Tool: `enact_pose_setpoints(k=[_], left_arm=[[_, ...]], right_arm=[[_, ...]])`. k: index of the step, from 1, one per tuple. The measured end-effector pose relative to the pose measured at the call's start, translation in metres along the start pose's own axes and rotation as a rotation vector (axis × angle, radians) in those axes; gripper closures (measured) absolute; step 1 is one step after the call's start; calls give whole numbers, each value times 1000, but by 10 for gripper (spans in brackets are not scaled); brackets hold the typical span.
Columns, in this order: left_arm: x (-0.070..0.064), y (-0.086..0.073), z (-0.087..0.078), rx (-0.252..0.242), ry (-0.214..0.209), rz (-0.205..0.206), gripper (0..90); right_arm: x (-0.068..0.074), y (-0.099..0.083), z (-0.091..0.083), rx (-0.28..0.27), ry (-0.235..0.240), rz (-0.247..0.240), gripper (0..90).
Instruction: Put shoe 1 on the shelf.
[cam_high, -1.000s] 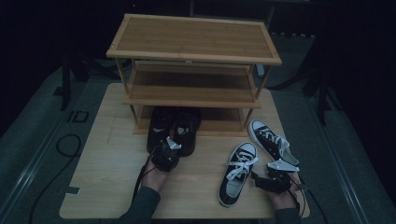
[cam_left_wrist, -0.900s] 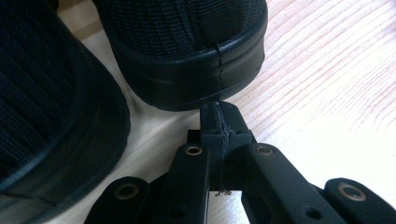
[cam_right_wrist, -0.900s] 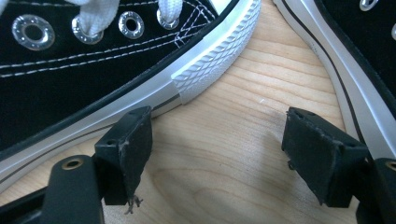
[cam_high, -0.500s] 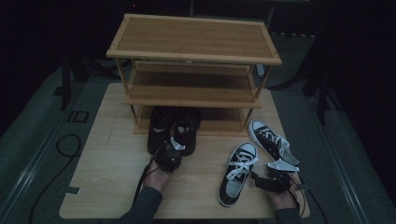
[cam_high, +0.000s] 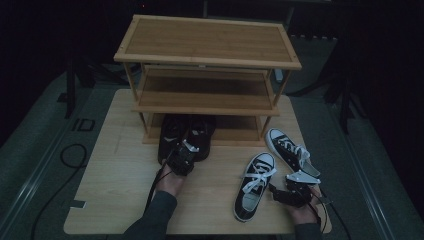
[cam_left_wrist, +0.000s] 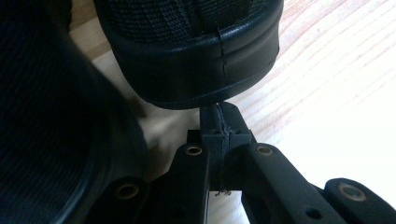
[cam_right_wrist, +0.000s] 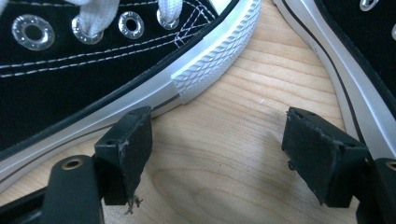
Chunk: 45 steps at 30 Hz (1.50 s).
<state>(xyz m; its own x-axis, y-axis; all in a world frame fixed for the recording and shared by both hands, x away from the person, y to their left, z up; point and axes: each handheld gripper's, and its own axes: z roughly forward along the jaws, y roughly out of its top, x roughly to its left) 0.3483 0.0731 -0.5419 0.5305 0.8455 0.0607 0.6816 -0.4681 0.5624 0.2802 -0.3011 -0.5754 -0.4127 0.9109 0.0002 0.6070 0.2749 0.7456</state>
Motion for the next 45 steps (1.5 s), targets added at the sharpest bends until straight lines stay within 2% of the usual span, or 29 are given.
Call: enact_pose_setpoints(k=[9,19,31,34,39,45], left_arm=[[-4,15,13,9,11,0,900],[1,35,28,21,38,-26,899],[3,43,35,15,41,-40,900],[2,42,34,9,38,-36,899],[-2,36,21,-24,24,-12,898],[-3,20,2,-46,15,9,898]], right_arm=[[0,0,0,0,1,0,243],[0,0,0,0,2,0,242],[0,0,0,0,2,0,242],[0,0,0,0,2,0,242],[0,0,0,0,2,-1,242],[0,0,0,0,2,-1,242]])
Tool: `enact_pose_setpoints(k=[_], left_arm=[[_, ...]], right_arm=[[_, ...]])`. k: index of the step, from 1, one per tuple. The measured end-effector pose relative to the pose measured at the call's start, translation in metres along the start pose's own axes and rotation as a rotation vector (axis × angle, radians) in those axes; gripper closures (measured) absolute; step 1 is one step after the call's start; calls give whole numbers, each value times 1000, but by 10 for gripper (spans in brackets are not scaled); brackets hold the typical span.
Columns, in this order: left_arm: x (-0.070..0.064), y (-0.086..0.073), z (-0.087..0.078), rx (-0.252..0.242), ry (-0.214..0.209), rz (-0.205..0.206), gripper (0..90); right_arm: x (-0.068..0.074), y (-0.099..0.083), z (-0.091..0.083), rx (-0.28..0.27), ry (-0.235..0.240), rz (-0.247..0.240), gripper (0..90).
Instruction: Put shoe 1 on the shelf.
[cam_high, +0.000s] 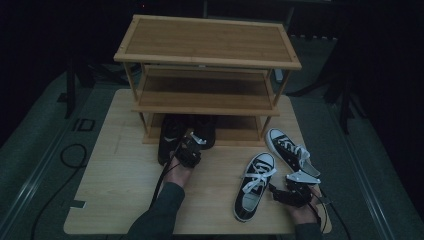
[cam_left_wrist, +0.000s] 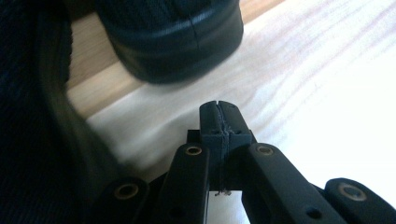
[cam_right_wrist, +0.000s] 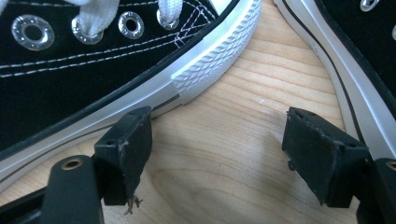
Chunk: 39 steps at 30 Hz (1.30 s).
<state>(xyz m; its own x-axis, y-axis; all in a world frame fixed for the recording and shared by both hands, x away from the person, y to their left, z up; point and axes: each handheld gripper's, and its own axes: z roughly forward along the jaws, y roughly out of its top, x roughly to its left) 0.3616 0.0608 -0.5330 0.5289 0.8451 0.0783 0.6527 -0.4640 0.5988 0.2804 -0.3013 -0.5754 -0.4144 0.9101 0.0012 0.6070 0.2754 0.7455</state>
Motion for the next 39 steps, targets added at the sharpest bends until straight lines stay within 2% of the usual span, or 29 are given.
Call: enact_pose_setpoints(k=[4,6,7,8,9,10,11,14,17,18,21,25,27,28,29,33,34,35,36,39], left_arm=[[2,-11,-9,0,2,5,897],[6,-26,-18,0,0,0,897],[6,-26,-18,0,0,0,897],[8,-36,-23,-3,11,-5,897],[8,-36,-23,-3,11,-5,898],[12,-45,-27,-2,10,-26,898],[12,-45,-27,-2,10,-26,898],[22,-58,-31,17,21,-51,899],[28,-63,-32,16,17,-67,899],[32,-64,-34,22,42,-65,899],[38,-65,-37,11,39,-83,899],[48,-66,-41,3,59,-96,899],[54,-68,-42,-3,77,-118,899],[62,-71,-44,-7,82,-141,898],[62,-71,-44,-7,82,-141,898],[68,-80,-48,0,85,-147,898],[72,-85,-48,18,104,-151,898],[72,-85,-48,18,104,-151,898],[76,-91,-48,27,109,-165,897],[80,-94,-48,34,112,-175,898]], right_arm=[[0,0,0,0,0,0,242],[0,0,0,0,0,0,242],[0,0,0,0,0,0,242],[0,0,0,0,0,-1,242],[0,0,0,0,0,-1,242],[0,0,0,0,0,0,242],[0,0,0,0,0,-1,242],[0,0,0,0,0,-1,242],[0,0,0,0,0,0,242],[0,0,0,0,0,0,242],[0,0,0,0,0,-1,242],[0,0,0,0,-1,0,242],[0,0,0,0,-1,-1,242],[0,0,0,0,-1,-1,242],[0,0,0,0,-1,0,242],[0,0,0,0,-1,0,242],[0,0,0,0,-1,0,242],[0,0,0,0,-1,0,242],[0,0,0,0,-1,-1,242],[0,0,0,0,-1,0,242]])
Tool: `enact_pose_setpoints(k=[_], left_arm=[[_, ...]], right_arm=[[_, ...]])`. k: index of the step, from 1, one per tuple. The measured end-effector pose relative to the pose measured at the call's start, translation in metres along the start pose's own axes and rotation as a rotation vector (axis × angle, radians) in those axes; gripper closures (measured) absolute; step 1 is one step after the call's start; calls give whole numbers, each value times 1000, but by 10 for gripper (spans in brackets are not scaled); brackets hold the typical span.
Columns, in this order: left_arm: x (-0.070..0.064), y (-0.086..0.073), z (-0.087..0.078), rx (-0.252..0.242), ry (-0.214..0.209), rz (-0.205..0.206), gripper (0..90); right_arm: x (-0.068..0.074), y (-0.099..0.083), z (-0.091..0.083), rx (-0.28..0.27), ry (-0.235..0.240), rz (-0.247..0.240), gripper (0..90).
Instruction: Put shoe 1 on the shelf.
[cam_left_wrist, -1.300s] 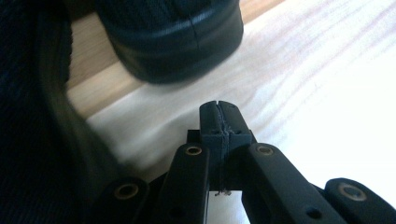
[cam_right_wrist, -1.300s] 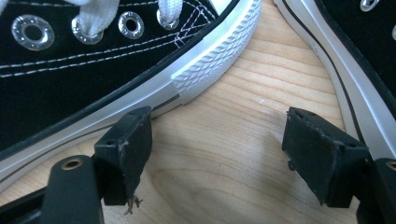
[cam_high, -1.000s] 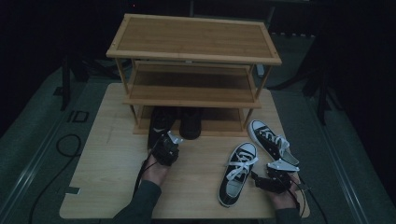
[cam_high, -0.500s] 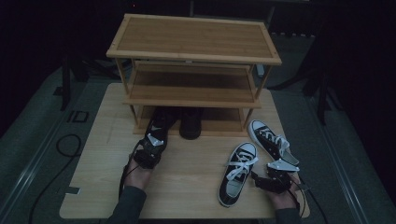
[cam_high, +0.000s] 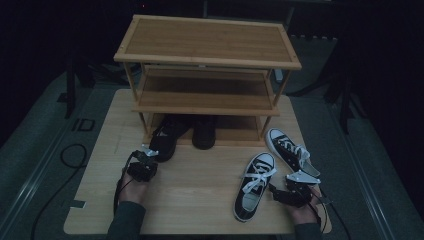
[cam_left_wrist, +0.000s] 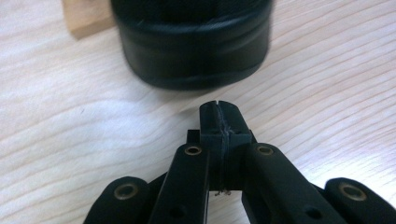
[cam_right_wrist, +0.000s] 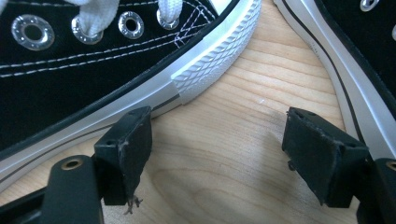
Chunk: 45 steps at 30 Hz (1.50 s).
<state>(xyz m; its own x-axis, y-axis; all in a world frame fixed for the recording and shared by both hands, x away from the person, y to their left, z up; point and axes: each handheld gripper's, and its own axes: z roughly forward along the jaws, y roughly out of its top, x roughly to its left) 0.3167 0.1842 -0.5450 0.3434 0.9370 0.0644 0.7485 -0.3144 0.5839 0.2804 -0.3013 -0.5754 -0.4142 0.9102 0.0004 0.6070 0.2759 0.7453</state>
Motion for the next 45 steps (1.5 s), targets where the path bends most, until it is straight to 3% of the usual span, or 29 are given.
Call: enact_pose_setpoints(k=[7,14,22,32,38,45], left_arm=[[11,7,14,8,30,-18,893],[13,15,18,1,26,-14,896],[0,34,21,-15,13,15,896],[-26,60,42,0,-13,51,896],[-39,68,52,13,-19,79,897],[-40,70,53,14,-39,88,881]], right_arm=[[0,0,0,0,0,0,242],[0,0,0,0,0,0,242],[0,0,0,0,0,1,242],[0,0,0,0,0,1,242],[0,0,0,0,0,0,241],[0,0,0,0,0,0,242]])
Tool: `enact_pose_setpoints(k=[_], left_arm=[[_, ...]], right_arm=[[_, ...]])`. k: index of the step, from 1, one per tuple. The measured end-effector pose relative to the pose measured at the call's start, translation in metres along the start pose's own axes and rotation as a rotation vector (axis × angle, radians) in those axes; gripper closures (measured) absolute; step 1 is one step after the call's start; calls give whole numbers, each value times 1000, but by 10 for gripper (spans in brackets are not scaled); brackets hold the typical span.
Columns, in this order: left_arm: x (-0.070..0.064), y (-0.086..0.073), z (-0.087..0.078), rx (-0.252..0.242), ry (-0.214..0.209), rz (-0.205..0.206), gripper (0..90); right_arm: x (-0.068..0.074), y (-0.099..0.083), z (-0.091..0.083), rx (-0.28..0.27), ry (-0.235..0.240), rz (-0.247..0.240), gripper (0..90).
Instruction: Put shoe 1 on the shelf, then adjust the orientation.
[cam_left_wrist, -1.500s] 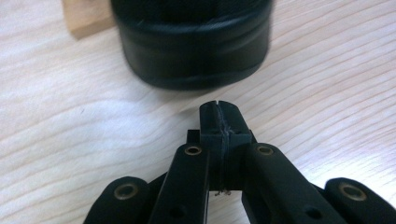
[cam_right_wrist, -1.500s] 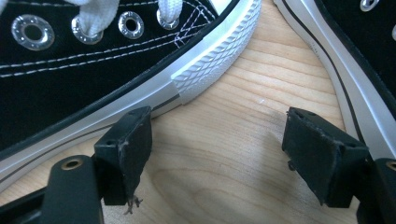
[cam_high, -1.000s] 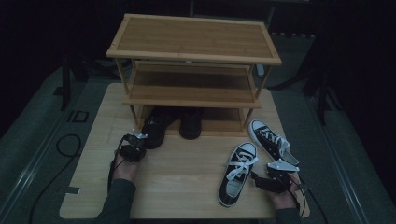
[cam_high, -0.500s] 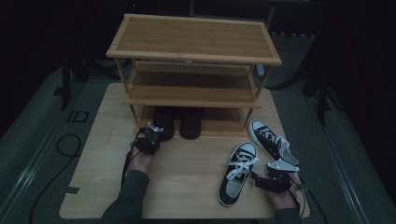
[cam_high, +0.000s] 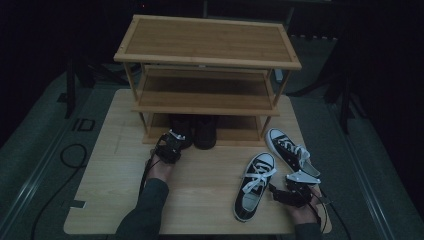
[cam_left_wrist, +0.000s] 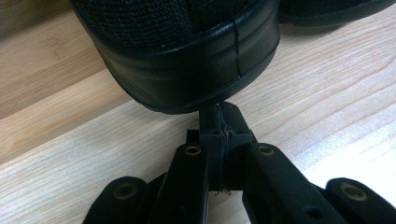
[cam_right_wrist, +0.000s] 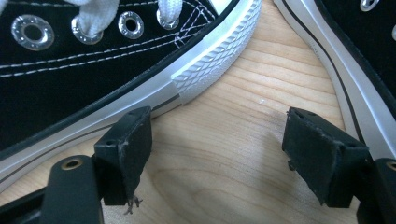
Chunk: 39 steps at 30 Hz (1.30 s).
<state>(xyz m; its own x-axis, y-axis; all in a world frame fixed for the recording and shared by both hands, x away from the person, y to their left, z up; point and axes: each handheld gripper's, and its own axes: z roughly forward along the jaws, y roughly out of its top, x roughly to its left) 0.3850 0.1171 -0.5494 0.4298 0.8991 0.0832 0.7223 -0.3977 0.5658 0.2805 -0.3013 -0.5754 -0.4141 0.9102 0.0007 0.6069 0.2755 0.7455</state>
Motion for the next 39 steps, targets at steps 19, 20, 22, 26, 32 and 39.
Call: enact_pose_setpoints(k=[19,20,22,26,32,39], left_arm=[[10,-20,-21,-59,-44,-44,610],[10,-21,-22,-62,-44,-44,606],[11,-23,-23,-68,-47,-44,601],[15,-30,-26,-73,-54,-43,591],[21,-36,-29,-76,-50,-54,582],[25,-44,-31,-85,-45,-67,571]], right_arm=[[0,0,0,0,-2,-1,243],[0,0,0,0,-3,-1,242],[0,0,0,0,-3,0,242],[1,0,0,0,-5,1,244],[2,0,-1,-1,4,-10,298],[3,1,-2,2,3,-10,327]])
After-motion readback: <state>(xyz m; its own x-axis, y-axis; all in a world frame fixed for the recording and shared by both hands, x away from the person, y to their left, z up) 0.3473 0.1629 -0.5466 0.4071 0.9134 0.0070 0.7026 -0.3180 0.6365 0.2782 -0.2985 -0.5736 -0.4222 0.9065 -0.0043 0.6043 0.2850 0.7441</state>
